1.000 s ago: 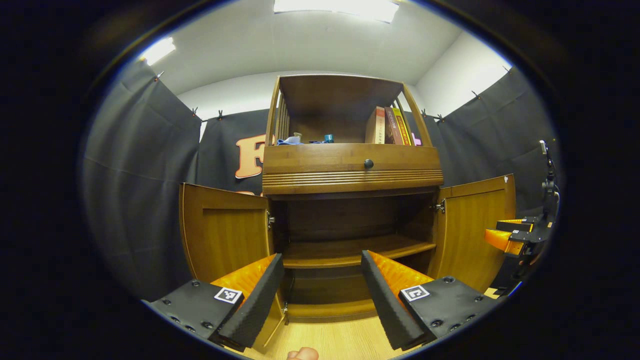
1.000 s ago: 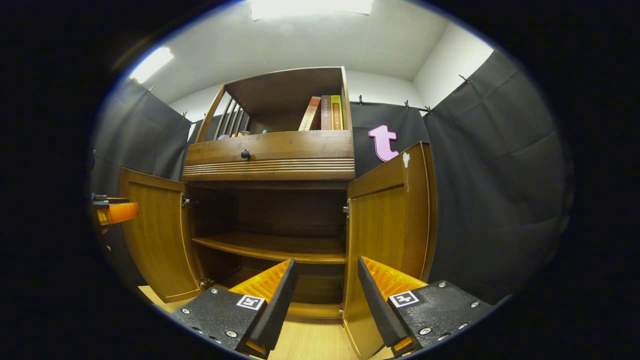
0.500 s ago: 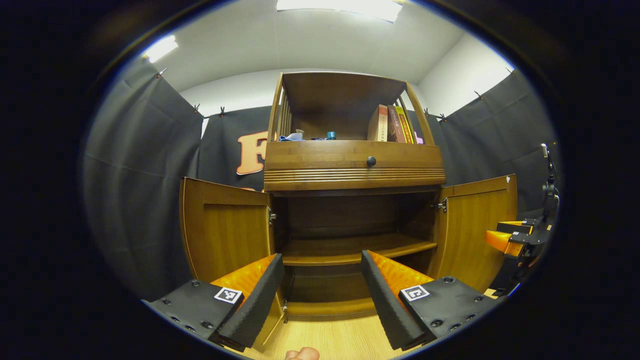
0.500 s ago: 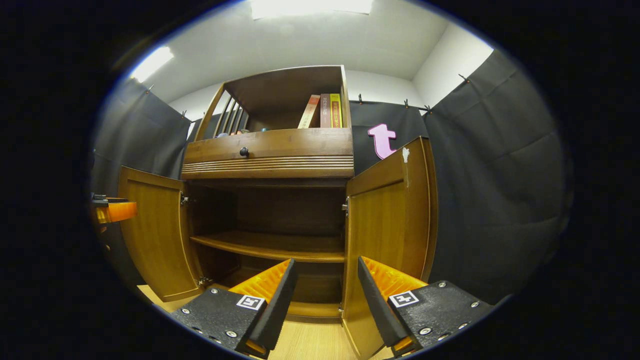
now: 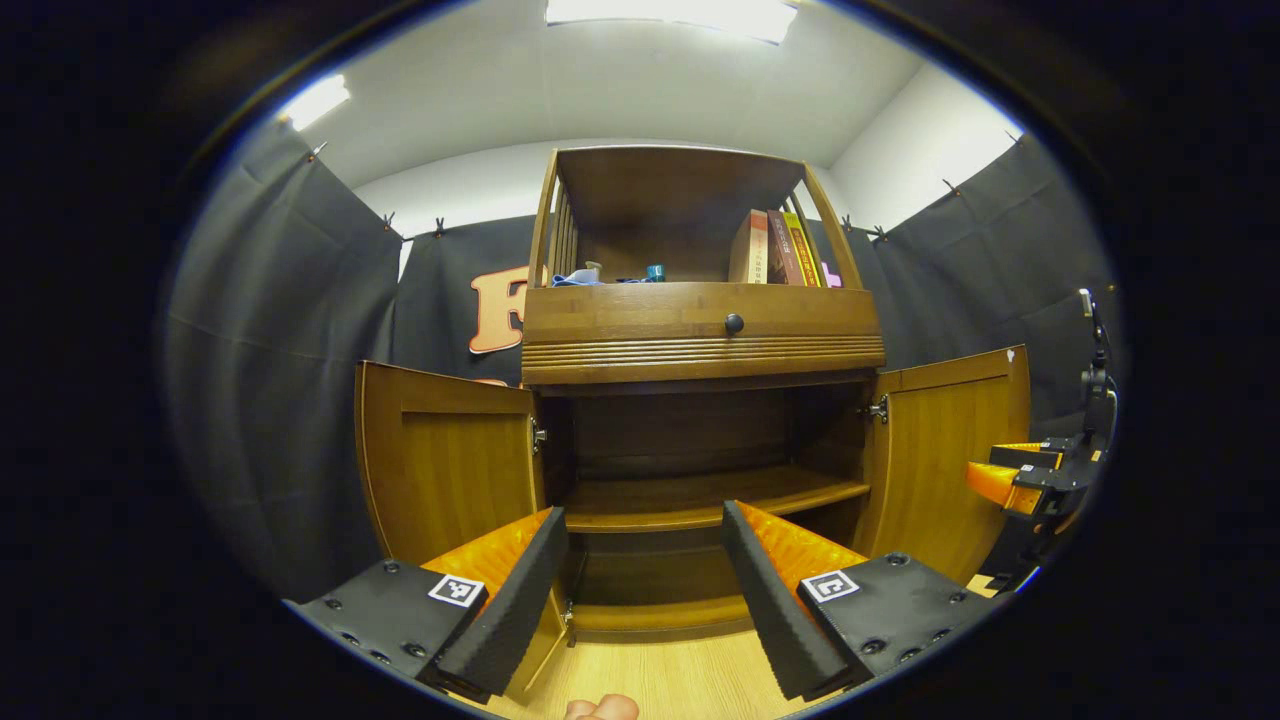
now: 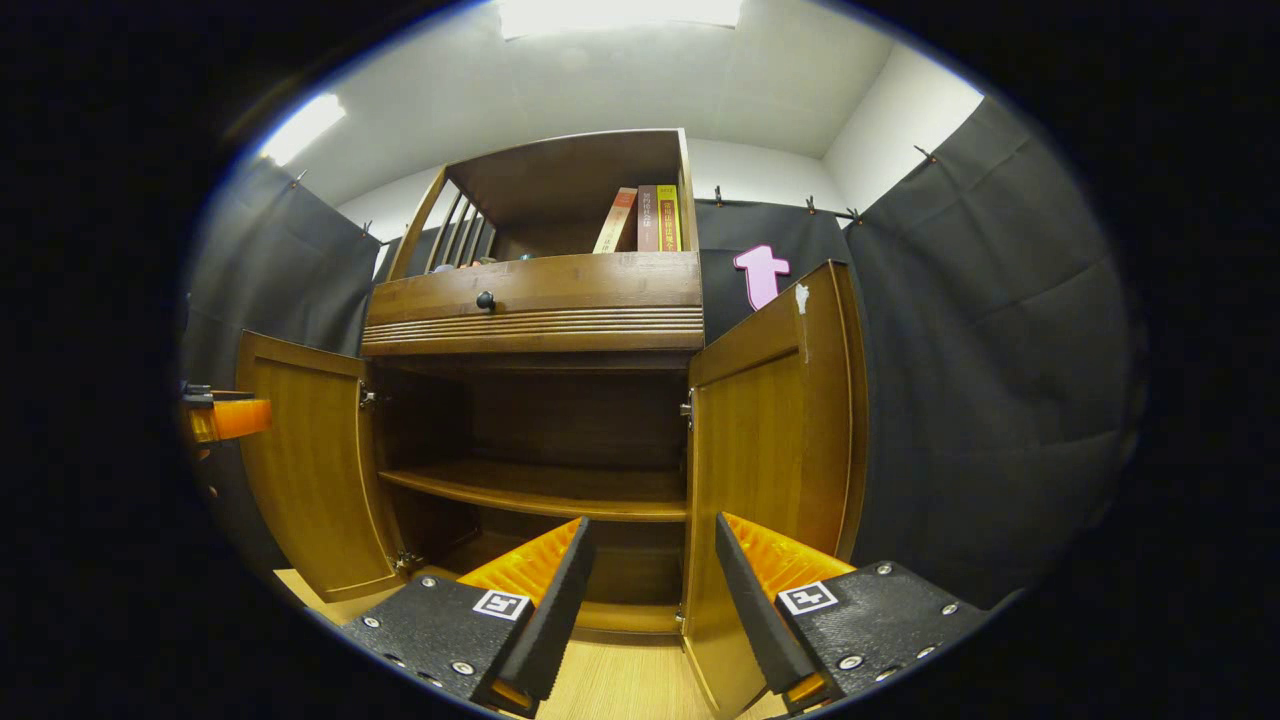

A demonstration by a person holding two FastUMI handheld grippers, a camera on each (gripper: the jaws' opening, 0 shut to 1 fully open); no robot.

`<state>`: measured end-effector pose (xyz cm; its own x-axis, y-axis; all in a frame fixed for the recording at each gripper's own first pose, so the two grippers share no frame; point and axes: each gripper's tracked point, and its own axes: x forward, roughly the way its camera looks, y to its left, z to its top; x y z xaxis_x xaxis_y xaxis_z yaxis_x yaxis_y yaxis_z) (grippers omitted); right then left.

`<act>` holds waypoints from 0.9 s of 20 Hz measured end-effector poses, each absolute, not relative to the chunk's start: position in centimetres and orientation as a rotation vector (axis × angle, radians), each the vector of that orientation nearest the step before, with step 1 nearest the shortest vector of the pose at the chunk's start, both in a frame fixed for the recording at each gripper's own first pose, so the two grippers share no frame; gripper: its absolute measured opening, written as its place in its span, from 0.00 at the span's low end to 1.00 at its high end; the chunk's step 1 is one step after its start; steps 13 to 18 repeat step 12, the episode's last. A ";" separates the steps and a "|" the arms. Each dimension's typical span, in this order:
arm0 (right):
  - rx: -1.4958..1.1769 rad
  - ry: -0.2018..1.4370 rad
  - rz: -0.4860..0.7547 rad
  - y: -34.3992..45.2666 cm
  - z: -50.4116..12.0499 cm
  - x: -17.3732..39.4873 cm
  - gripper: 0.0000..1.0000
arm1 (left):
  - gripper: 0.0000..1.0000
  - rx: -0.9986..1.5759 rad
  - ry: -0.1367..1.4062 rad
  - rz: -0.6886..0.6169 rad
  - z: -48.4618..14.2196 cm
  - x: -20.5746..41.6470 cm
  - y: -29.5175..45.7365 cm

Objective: Open the right door of the double-door shoe cabinet with the right hand, and open the left door with the left hand.

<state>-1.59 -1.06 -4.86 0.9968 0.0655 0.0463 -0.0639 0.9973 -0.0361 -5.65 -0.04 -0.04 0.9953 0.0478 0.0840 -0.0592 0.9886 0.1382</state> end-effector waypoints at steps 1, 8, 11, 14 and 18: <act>-0.032 -0.049 0.063 -1.1 -4.8 -1.6 0.75 | 1.00 0.141 -0.080 0.053 -0.1 -5.6 -0.2; -0.042 -0.052 0.056 -1.5 -4.9 -1.4 0.75 | 1.00 0.137 -0.078 0.046 -0.2 -5.3 -0.5; -0.043 -0.058 0.050 -1.7 -4.8 -1.3 0.75 | 1.00 0.137 -0.076 0.048 -0.4 -5.3 -0.6; -0.043 -0.057 0.051 -1.8 -4.8 -1.3 0.75 | 1.00 0.137 -0.075 0.047 -0.4 -5.3 -0.7; -0.043 -0.057 0.051 -1.8 -4.8 -1.3 0.75 | 1.00 0.137 -0.075 0.047 -0.4 -5.3 -0.7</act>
